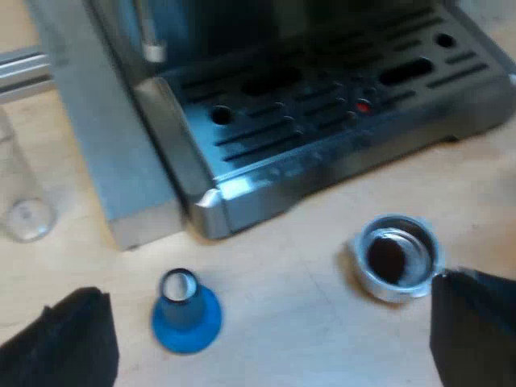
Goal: Grind coffee beans and then tamp
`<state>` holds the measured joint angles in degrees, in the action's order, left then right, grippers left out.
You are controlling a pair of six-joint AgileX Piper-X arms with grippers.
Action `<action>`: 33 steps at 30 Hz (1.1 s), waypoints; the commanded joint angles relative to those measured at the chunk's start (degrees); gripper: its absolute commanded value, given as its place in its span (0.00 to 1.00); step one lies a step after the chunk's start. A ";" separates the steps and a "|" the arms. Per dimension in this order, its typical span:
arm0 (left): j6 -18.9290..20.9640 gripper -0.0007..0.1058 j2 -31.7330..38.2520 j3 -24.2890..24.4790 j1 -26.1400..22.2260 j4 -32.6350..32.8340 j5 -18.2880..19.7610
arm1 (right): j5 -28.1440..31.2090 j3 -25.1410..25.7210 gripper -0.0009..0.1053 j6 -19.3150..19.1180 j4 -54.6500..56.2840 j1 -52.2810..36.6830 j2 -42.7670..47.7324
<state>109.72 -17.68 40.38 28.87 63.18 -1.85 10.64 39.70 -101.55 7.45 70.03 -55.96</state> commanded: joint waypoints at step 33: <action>-6.85 0.75 -21.70 -9.88 -14.31 -14.44 7.52 | -1.41 0.51 0.72 4.11 -13.23 -0.12 -14.63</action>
<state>103.08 -39.21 30.31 14.39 49.39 6.47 9.45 39.70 -97.69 -5.17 70.03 -70.74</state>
